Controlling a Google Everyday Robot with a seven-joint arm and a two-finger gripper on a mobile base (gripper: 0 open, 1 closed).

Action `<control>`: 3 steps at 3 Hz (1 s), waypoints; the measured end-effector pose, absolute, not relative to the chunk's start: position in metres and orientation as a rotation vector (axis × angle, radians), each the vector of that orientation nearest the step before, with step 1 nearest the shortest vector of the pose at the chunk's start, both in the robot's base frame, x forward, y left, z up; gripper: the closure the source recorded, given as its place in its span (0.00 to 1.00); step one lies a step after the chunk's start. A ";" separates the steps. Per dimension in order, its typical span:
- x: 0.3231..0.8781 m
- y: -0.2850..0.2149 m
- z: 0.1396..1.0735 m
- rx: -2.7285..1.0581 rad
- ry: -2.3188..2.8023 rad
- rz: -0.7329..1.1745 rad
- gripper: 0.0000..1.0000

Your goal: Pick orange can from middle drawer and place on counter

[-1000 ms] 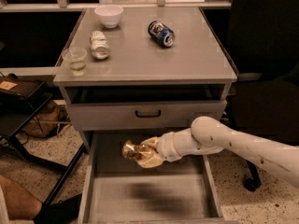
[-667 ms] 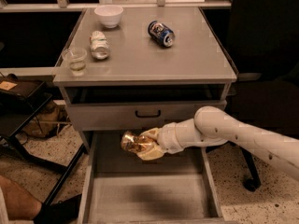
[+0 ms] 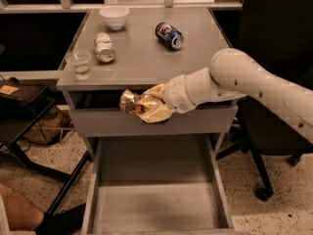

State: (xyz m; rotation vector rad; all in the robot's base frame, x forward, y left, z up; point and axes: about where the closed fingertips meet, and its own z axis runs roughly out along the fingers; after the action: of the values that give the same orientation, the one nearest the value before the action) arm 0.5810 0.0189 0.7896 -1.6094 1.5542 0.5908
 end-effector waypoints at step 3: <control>0.606 0.020 0.898 -1.679 1.460 0.394 1.00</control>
Offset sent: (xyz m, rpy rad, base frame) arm 0.0197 -0.0018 0.0926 -0.0988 -0.1465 -0.0052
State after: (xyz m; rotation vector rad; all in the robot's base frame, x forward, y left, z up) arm 0.6055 0.0203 0.8977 -1.6790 1.4599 0.3935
